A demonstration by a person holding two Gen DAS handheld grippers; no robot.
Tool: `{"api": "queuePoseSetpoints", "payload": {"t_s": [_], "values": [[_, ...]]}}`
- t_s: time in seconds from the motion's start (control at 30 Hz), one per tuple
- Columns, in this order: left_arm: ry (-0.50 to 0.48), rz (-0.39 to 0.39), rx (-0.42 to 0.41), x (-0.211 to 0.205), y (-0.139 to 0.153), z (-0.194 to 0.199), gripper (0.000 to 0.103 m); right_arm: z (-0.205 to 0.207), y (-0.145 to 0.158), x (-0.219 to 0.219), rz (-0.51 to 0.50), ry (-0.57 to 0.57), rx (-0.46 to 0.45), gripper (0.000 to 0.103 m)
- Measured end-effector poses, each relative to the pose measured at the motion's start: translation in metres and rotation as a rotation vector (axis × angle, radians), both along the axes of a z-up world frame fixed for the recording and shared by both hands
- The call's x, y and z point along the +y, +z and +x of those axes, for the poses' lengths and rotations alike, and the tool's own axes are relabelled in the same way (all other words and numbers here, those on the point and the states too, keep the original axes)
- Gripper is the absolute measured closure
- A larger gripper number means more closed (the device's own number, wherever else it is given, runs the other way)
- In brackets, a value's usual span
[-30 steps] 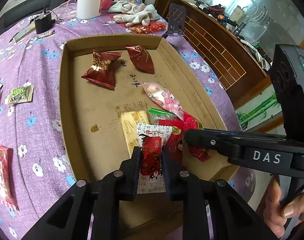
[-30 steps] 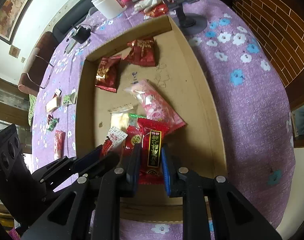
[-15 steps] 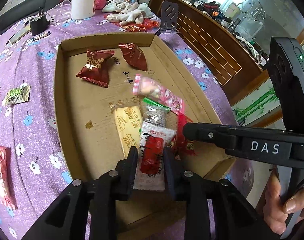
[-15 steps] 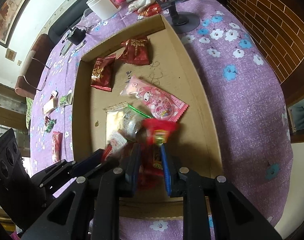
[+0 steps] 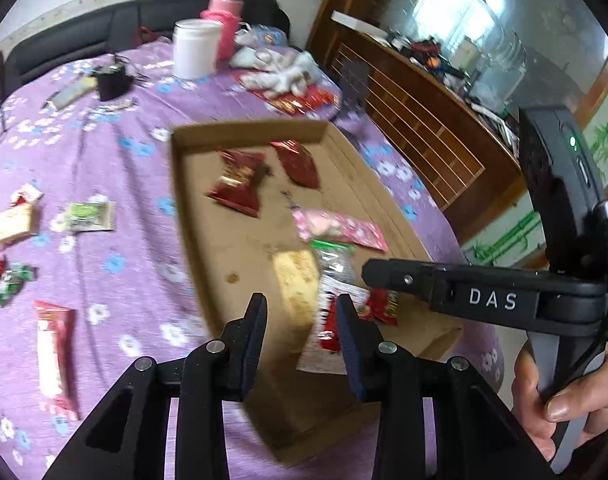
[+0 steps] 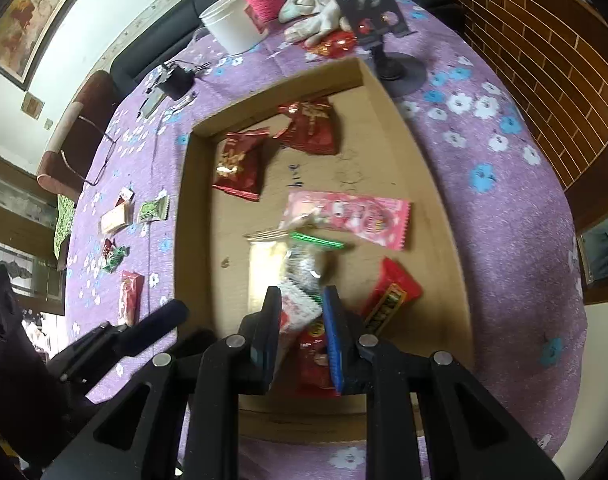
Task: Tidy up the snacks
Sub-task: 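Lower the white packet into the tray with the left gripper while the right releases the red packet there, then grasp another pink character packet with the left gripper while the right returns to the pile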
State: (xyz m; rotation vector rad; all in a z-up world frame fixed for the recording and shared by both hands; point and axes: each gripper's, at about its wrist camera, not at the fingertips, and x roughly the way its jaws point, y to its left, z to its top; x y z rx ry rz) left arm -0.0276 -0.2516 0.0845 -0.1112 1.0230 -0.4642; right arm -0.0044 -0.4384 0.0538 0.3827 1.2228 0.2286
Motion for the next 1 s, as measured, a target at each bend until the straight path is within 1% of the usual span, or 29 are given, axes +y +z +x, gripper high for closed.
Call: {"api": "queuePoseSetpoints", "payload": {"t_s": [0.07,0.17,0.2,0.37,0.43,0.47,0.5,0.57,0.7,0.77,0.8,0.83,0.87,0.9,0.93,0.97,1.0], "values": [[0.036,-0.002,-0.014,0.016,0.004,-0.001,0.066,0.0,0.002,0.007,-0.003,0.012,-0.01,0.083],[0.1,0.004,-0.033,0.042,0.006,-0.002,0.059,0.002,0.005,0.017,-0.003,0.033,-0.019,0.083],[0.117,0.008,-0.038,0.049,0.006,-0.003,0.059,0.002,0.006,0.021,-0.003,0.038,-0.022,0.083],[0.24,0.034,-0.037,0.101,-0.001,-0.007,0.058,0.002,0.011,0.039,-0.01,0.072,-0.033,0.083],[0.295,0.065,-0.037,0.122,-0.007,-0.012,0.058,0.003,0.013,0.045,-0.014,0.083,-0.037,0.083],[0.324,0.086,-0.034,0.134,-0.012,-0.014,0.053,0.002,0.014,0.047,-0.014,0.087,-0.039,0.083],[0.338,0.096,-0.029,0.141,-0.016,-0.016,0.044,0.002,0.016,0.049,-0.015,0.09,-0.043,0.082],[0.38,0.118,-0.01,0.157,-0.027,-0.019,0.04,0.001,0.018,0.053,-0.023,0.096,-0.054,0.078],[0.388,0.127,0.032,0.166,-0.045,-0.014,0.04,0.0,0.02,0.058,-0.032,0.099,-0.057,0.077],[0.374,0.134,0.046,0.164,-0.053,-0.007,0.04,0.0,0.02,0.062,-0.035,0.105,-0.058,0.077],[0.367,0.143,0.046,0.161,-0.054,-0.006,0.04,0.0,0.021,0.064,-0.039,0.111,-0.06,0.077],[0.359,0.168,0.049,0.158,-0.058,-0.001,0.04,0.0,0.022,0.065,-0.043,0.118,-0.064,0.077],[0.355,0.183,0.05,0.156,-0.06,0.001,0.042,0.0,0.023,0.067,-0.044,0.124,-0.069,0.077],[0.35,0.193,0.052,0.155,-0.064,0.003,0.054,0.001,0.025,0.07,-0.044,0.136,-0.074,0.077],[0.35,0.205,0.053,0.155,-0.067,0.007,0.059,0.003,0.028,0.074,-0.044,0.157,-0.082,0.077],[0.353,0.227,0.031,0.154,-0.067,0.008,0.069,0.005,0.03,0.078,-0.043,0.173,-0.091,0.077],[0.347,0.241,0.029,0.154,-0.067,0.01,0.075,0.007,0.034,0.083,-0.043,0.194,-0.106,0.077]]}}
